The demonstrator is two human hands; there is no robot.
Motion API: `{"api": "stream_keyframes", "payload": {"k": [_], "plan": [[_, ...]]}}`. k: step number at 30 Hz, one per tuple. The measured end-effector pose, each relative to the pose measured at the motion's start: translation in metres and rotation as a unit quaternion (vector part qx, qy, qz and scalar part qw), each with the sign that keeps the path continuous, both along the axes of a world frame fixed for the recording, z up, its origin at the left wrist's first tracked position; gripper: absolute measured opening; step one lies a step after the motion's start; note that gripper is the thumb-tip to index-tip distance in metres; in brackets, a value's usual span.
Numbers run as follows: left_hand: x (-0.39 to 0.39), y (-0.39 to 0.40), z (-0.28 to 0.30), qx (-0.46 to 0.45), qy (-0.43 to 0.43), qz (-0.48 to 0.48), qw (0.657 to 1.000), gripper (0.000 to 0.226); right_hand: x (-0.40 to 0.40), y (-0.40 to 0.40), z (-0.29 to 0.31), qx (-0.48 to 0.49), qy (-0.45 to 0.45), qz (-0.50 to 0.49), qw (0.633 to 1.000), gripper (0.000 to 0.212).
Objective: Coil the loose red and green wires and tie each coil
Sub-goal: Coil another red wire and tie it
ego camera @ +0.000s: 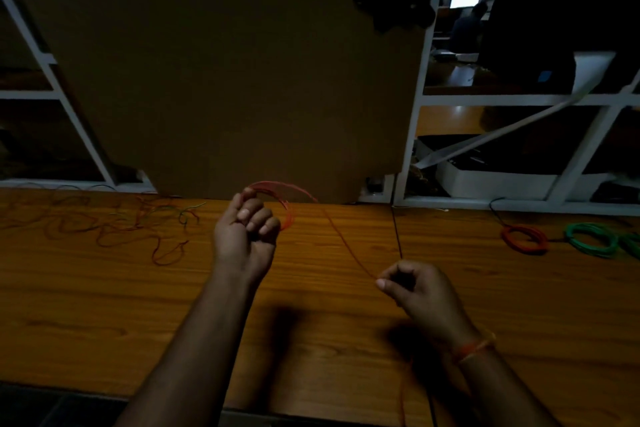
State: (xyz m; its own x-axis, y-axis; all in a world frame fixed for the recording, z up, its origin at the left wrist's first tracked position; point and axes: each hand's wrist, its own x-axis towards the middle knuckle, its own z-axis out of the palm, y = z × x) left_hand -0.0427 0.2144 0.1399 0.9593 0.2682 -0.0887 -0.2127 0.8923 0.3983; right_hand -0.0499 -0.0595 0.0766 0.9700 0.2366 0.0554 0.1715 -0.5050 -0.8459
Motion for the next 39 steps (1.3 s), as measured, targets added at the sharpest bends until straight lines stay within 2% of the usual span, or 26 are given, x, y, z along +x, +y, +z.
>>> {"api": "stream_keyframes", "payload": {"k": [3, 6, 8, 10, 13, 15, 18, 22, 25, 28, 35, 39], "plan": [[0.001, -0.014, -0.007, 0.059, 0.003, -0.011, 0.998, 0.028, -0.005, 0.003, 0.022, -0.109, -0.1, 0.08, 0.986, 0.009], [0.0, -0.023, -0.004, 0.077, 0.019, -0.015, 0.997, 0.03, -0.002, 0.005, 0.032, -0.122, -0.156, 0.048, 0.979, 0.015], [-0.001, -0.025, -0.002, 0.079, 0.042, -0.011, 0.996, 0.031, 0.002, 0.004, 0.031, -0.134, -0.137, 0.015, 0.981, 0.021], [-0.003, -0.025, -0.004, 0.095, 0.059, -0.011, 0.994, 0.031, 0.006, 0.005, 0.027, -0.19, -0.096, 0.009, 0.977, 0.022], [-0.006, -0.031, -0.008, 0.171, 0.075, 0.007, 0.982, 0.029, 0.0, 0.01, 0.029, -0.246, -0.046, 0.059, 0.966, 0.021], [-0.012, -0.04, -0.012, 0.27, 0.073, 0.017, 0.96, 0.031, -0.004, 0.014, 0.037, -0.225, -0.033, 0.12, 0.966, 0.023], [-0.019, -0.049, -0.019, 0.43, 0.032, -0.003, 0.902, 0.035, -0.01, 0.019, 0.054, -0.183, -0.037, 0.203, 0.961, 0.026], [-0.021, -0.051, -0.03, 0.55, -0.031, -0.073, 0.831, 0.033, -0.008, 0.024, 0.074, -0.071, -0.11, 0.191, 0.973, 0.025], [-0.024, -0.055, -0.032, 0.564, -0.049, -0.104, 0.818, 0.029, -0.001, 0.025, 0.088, -0.032, -0.152, 0.162, 0.974, 0.019], [-0.023, -0.057, -0.032, 0.549, -0.062, -0.119, 0.825, 0.028, 0.006, 0.027, 0.097, 0.036, -0.116, 0.164, 0.979, 0.008], [-0.024, -0.06, -0.025, 0.459, -0.072, -0.168, 0.87, 0.046, 0.018, 0.04, 0.087, 0.186, -0.116, 0.089, 0.972, 0.007], [-0.025, -0.058, -0.021, 0.399, -0.077, -0.198, 0.892, 0.05, 0.018, 0.043, 0.075, 0.227, -0.082, 0.063, 0.968, 0.009]]}}
